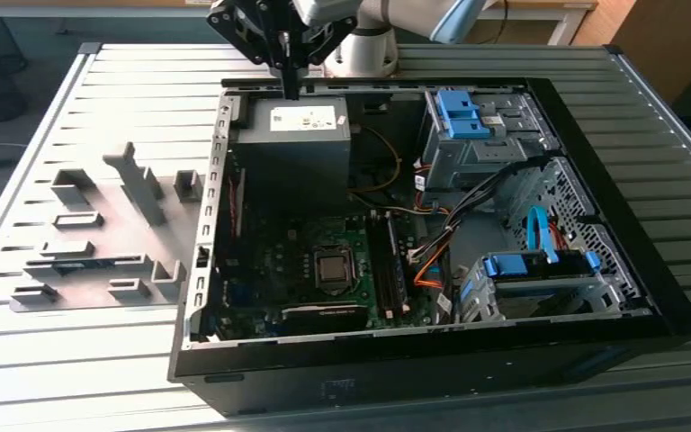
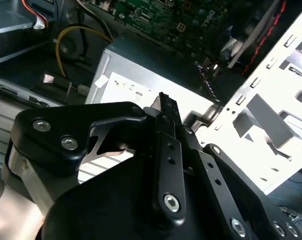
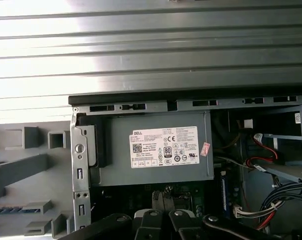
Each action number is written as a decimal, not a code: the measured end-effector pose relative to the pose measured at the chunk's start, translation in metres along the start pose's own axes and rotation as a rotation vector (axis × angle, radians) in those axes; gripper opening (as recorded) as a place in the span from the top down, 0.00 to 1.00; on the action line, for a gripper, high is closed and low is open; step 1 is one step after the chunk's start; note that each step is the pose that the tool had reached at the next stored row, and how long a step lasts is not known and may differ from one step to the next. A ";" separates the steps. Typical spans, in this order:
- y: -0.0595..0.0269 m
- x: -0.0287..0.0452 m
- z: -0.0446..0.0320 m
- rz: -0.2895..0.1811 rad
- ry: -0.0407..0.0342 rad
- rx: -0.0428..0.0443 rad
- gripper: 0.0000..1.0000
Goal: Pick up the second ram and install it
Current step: 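Reach for the second ram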
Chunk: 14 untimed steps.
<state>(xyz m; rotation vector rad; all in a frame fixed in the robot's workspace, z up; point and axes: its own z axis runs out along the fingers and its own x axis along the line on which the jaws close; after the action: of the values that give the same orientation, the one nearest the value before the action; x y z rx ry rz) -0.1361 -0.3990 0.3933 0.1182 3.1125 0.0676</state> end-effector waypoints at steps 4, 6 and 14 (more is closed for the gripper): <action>-0.0007 0.0089 -0.0003 0.000 0.0001 0.0001 0.89; -0.0010 0.0136 -0.0004 0.000 0.0000 0.0000 0.89; -0.0028 0.0350 -0.0010 0.000 0.0000 0.0000 0.89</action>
<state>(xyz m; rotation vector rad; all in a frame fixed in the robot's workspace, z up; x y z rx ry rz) -0.1712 -0.3991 0.3933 0.1181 3.1124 0.0677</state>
